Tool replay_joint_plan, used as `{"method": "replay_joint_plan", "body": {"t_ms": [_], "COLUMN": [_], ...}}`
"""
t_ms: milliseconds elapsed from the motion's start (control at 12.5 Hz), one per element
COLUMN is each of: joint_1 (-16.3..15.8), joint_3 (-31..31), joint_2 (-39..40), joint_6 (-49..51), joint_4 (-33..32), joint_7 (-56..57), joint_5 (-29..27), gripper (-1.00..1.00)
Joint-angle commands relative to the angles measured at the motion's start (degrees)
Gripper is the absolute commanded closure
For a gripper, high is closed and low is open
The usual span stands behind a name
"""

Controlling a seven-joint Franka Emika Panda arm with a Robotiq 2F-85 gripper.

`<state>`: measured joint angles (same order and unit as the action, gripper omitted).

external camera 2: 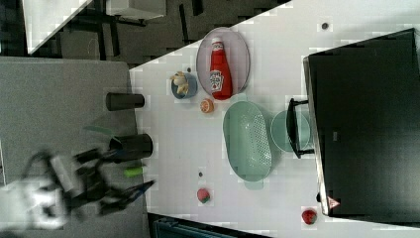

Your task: Drag strainer right to left.

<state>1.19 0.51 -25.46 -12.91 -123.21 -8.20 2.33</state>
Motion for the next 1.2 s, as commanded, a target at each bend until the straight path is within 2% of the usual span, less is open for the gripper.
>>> {"method": "replay_joint_plan", "body": {"t_ms": [80, 880, 1200], "joint_1": [0.03, -0.33, -0.98], "joint_3": [-0.94, -1.06, -1.17], "joint_2": [10.09, 36.60, 43.77], "joint_6": [-4.25, -38.64, -49.02], "joint_4": [-7.06, -12.60, -14.58], "joint_7": [-13.52, -33.25, -34.31], "joint_5": [-0.25, -0.25, -0.32], "gripper": [-1.00, -1.00, -1.00]}}
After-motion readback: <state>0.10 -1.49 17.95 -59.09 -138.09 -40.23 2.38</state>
